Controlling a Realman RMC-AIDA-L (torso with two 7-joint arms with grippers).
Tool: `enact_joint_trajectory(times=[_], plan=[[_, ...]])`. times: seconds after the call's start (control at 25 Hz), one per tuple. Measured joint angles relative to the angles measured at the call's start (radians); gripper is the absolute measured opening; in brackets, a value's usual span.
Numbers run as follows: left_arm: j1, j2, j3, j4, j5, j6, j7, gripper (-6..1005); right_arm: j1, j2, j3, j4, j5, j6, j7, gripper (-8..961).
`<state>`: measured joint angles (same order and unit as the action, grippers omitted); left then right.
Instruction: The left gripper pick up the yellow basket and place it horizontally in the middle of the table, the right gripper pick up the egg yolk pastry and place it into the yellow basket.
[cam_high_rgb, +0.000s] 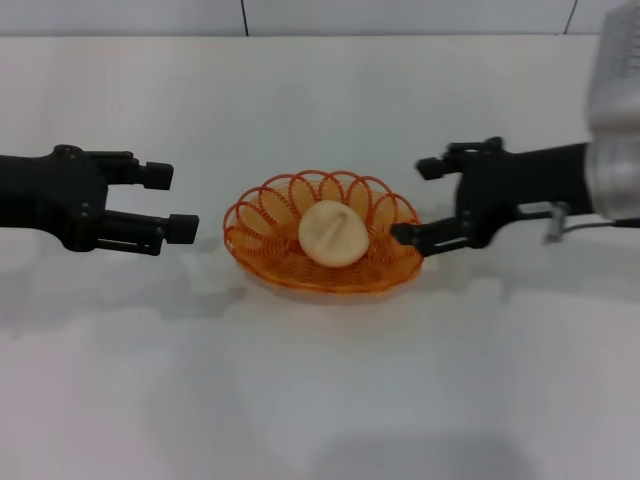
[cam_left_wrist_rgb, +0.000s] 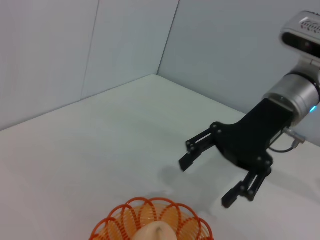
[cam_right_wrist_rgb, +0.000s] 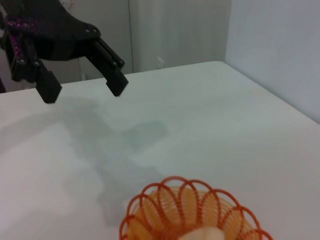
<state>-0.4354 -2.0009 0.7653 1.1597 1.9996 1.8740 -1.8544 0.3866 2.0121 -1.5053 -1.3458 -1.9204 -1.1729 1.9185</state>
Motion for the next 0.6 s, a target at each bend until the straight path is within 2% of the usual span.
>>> enact_joint_trajectory(times=[0.24,0.6], plan=[[0.004,0.001,0.0,0.0,0.005,0.006,0.014,865,-0.068,0.0,0.096,-0.018,0.04,-0.095,-0.054,861],[0.02,0.01,0.004,-0.001,0.009,0.011,0.04,863,-0.093,-0.001,0.2,0.022,0.058,-0.256,-0.11,859]])
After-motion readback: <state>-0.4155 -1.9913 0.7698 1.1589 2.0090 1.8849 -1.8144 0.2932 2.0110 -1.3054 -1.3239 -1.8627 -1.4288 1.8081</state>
